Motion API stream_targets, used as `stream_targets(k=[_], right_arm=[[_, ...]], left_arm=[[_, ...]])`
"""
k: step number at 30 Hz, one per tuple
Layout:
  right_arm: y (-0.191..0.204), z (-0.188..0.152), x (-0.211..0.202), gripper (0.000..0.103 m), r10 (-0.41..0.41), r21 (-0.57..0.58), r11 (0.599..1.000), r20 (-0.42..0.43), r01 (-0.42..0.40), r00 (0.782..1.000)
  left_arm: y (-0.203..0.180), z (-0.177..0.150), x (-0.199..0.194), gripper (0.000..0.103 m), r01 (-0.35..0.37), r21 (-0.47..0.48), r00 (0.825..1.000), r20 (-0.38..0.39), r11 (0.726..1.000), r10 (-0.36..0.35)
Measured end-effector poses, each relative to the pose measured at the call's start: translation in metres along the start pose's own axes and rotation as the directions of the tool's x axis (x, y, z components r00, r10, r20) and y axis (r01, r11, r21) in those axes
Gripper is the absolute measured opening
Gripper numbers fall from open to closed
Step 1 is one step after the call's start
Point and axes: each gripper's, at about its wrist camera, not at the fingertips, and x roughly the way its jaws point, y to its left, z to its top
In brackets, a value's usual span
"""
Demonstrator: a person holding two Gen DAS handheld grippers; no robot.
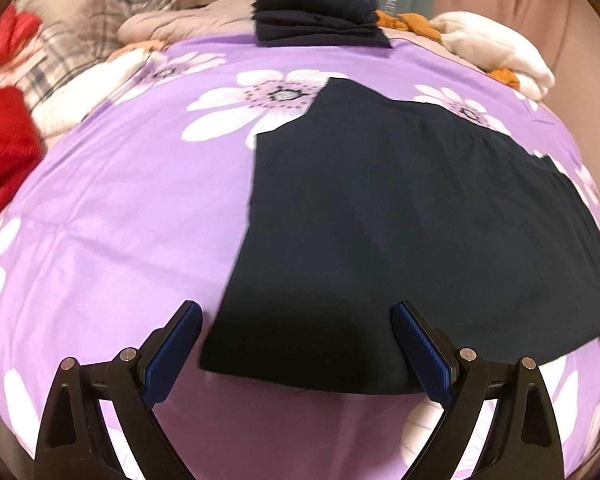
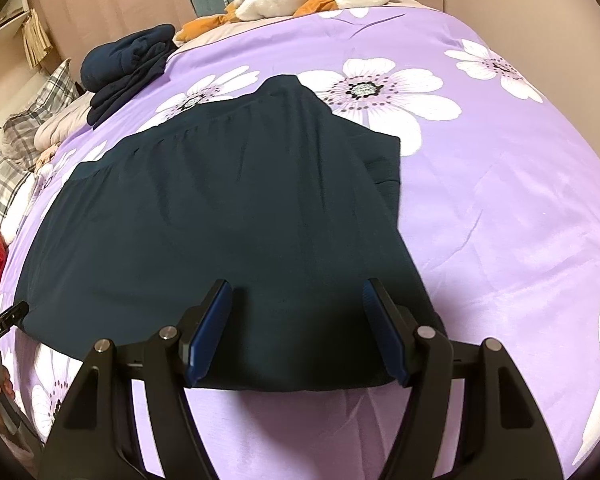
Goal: Fold large clothes
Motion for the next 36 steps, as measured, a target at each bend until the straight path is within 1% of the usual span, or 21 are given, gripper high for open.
stream_targets(k=[5,11,14,16,17,21,26,28,32,34,36], right_arm=[[-0.009,-0.002,-0.004,0.067,-0.005,0.027,1.0,0.002,0.005,1.0],[-0.017,-0.003,-0.009,0.067,-0.02,0.049,0.999,0.007,0.02,1.0],[-0.021,-0.002,-0.011,0.067,-0.058,0.055,0.997,0.006,0.058,0.998],[-0.028,-0.003,-0.012,0.071,-0.088,0.074,0.993,-0.001,0.088,0.996],[-0.033,-0.003,-0.012,0.071,-0.092,0.092,0.991,-0.006,0.092,0.996],[-0.056,-0.01,-0.014,0.071,-0.067,0.187,0.98,-0.023,0.07,0.997],[-0.072,-0.019,-0.02,0.071,-0.031,0.266,0.963,-0.025,0.036,0.999],[-0.076,-0.022,-0.022,0.071,-0.005,0.294,0.956,-0.023,0.012,1.0],[-0.077,-0.027,-0.02,0.073,0.117,0.364,0.925,-0.011,-0.105,0.993],[-0.072,-0.027,-0.016,0.076,0.158,0.386,0.911,-0.008,-0.142,0.987],[-0.065,-0.025,-0.012,0.078,0.147,0.381,0.915,-0.013,-0.131,0.989]], left_arm=[[0.012,-0.002,0.0,0.095,-0.004,-0.05,1.0,-0.008,0.999,0.004],[0.017,-0.003,-0.002,0.095,-0.009,-0.066,1.0,-0.01,0.998,0.008],[0.019,-0.004,-0.004,0.095,-0.011,-0.07,1.0,-0.011,0.997,0.01],[0.02,-0.004,-0.005,0.095,-0.014,-0.076,1.0,-0.013,0.997,0.013],[0.021,-0.005,-0.005,0.095,-0.014,-0.078,1.0,-0.014,0.997,0.013],[0.025,-0.005,-0.006,0.095,-0.007,-0.096,1.0,-0.022,0.995,0.005],[0.033,-0.005,-0.008,0.095,0.027,-0.145,0.999,-0.04,0.989,-0.033],[0.035,-0.006,-0.009,0.095,0.052,-0.166,0.997,-0.047,0.985,-0.061],[0.033,-0.007,-0.01,0.095,0.136,-0.203,0.987,-0.056,0.97,-0.15],[0.03,-0.005,-0.007,0.095,0.173,-0.216,0.98,-0.059,0.961,-0.19],[0.026,-0.003,-0.005,0.095,0.194,-0.22,0.976,-0.059,0.956,-0.211]])
